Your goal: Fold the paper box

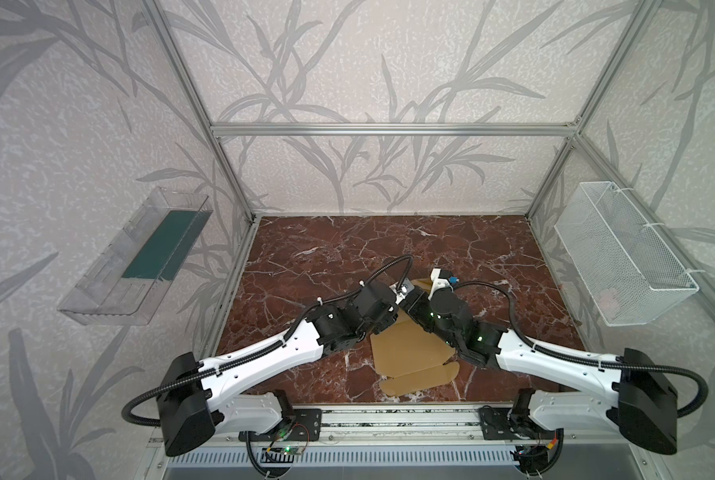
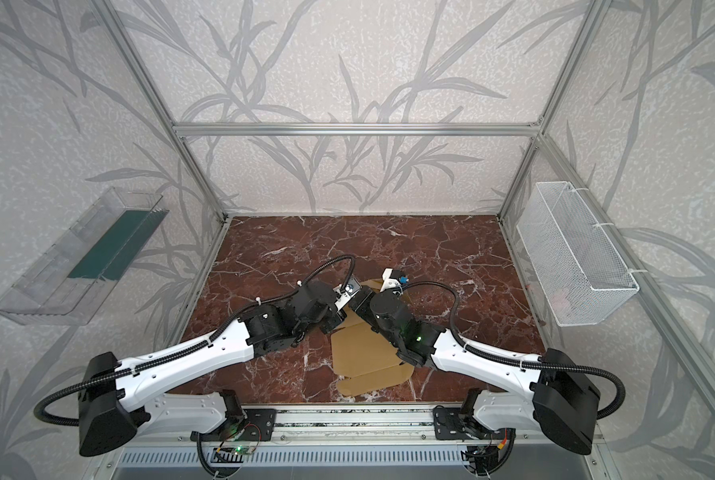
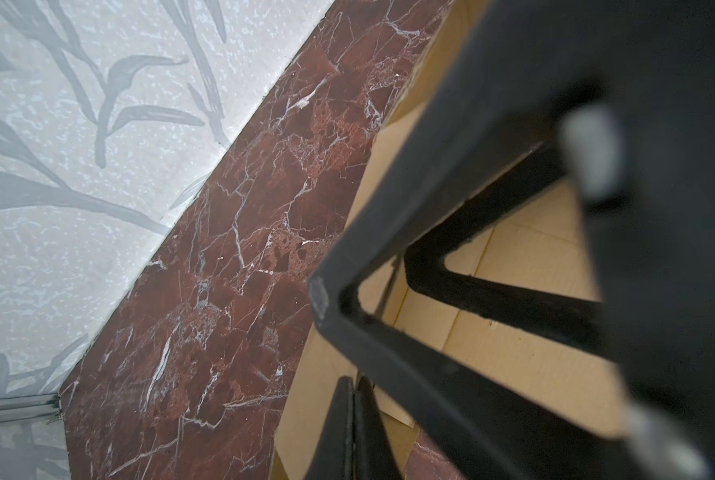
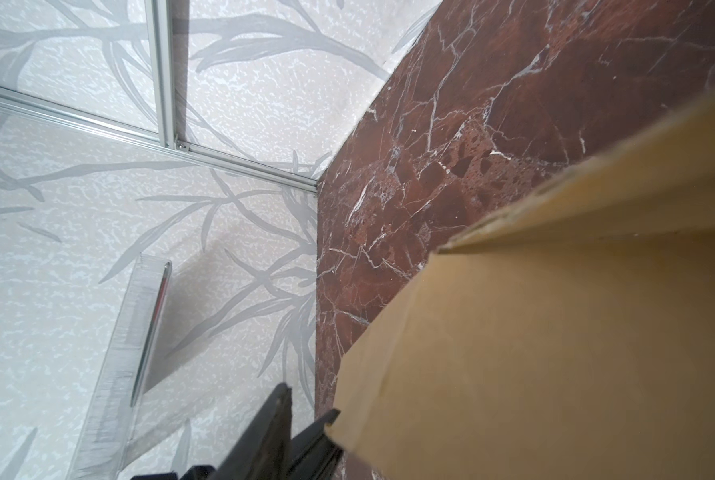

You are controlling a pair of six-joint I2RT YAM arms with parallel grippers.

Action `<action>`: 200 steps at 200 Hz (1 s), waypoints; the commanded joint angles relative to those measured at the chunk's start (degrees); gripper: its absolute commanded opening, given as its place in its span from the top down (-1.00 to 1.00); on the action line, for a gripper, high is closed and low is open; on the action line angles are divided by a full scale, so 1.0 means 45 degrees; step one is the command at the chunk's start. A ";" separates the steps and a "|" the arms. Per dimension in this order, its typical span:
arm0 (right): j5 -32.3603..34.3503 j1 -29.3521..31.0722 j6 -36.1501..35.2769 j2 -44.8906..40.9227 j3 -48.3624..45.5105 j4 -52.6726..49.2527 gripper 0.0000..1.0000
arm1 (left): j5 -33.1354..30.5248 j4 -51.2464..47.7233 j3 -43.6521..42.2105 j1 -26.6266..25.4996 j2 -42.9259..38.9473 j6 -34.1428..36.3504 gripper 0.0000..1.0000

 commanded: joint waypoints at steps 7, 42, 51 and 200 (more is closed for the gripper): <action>0.0398 0.0062 0.0278 0.0297 0.0420 -0.0265 0.17 | -0.0122 -0.0382 -0.0146 -0.0110 0.0040 0.0119 0.93; 0.0563 0.0058 0.0262 0.0428 0.0476 -0.0277 0.44 | -0.0057 -0.0301 -0.0229 -0.0113 -0.0135 0.0158 0.80; 0.0607 0.0061 0.0297 0.0443 0.0452 -0.0260 0.50 | 0.0010 -0.0292 -0.0233 -0.0122 -0.0200 0.0176 0.74; 0.0431 -0.0424 0.0156 0.0840 -0.0374 0.1153 0.67 | -0.1148 0.0091 -0.1836 0.0065 -0.4127 -0.1831 -0.44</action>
